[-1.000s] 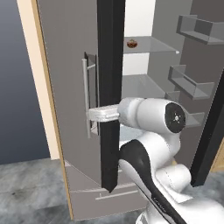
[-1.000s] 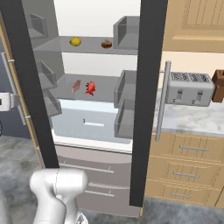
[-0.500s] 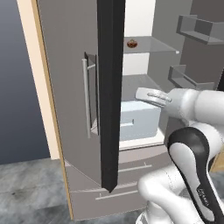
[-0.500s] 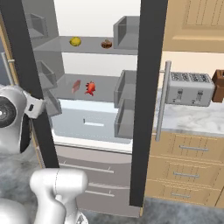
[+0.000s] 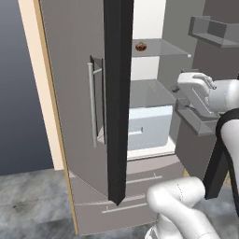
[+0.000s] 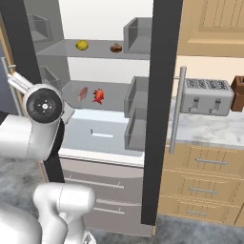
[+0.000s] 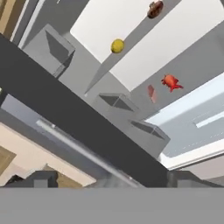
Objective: Gather the lemon and mushroom from the fridge and place them on a tray on the dining counter. Then gather the steak and fish from the fridge and place them on the other tray.
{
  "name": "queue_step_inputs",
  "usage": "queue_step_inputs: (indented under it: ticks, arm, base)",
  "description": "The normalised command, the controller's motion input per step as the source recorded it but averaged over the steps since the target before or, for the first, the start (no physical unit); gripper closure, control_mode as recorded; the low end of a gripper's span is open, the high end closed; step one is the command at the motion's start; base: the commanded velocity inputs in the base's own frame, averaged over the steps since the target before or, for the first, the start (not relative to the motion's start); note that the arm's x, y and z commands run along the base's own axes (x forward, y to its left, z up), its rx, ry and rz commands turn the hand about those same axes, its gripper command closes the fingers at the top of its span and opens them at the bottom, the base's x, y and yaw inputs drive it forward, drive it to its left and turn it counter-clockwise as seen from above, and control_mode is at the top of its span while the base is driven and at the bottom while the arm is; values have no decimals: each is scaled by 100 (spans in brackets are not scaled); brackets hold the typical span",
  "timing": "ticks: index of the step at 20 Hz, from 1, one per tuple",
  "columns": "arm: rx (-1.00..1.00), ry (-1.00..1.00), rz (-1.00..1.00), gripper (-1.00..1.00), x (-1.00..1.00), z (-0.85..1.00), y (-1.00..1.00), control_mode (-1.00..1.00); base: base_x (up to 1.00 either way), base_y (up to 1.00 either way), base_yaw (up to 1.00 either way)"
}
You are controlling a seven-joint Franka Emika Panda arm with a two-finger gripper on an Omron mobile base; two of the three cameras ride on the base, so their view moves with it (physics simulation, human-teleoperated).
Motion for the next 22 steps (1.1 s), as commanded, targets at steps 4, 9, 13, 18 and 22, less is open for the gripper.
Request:
queue_step_inputs:
  ticks: [4,9,13,18,22]
  arm:
    - [8,12,7,-100,32,0,-16,-100]
    - [6,11,4,-100,45,0,2,-100]
    - [7,6,1,-100,46,0,13,-100]
    - [5,4,0,-100,46,0,22,-100]
    - [3,4,0,-100,45,0,25,-100]
  base:
    - [0,0,0]
    - [0,0,0]
    - [0,0,0]
    - [0,0,0]
    - [0,0,0]
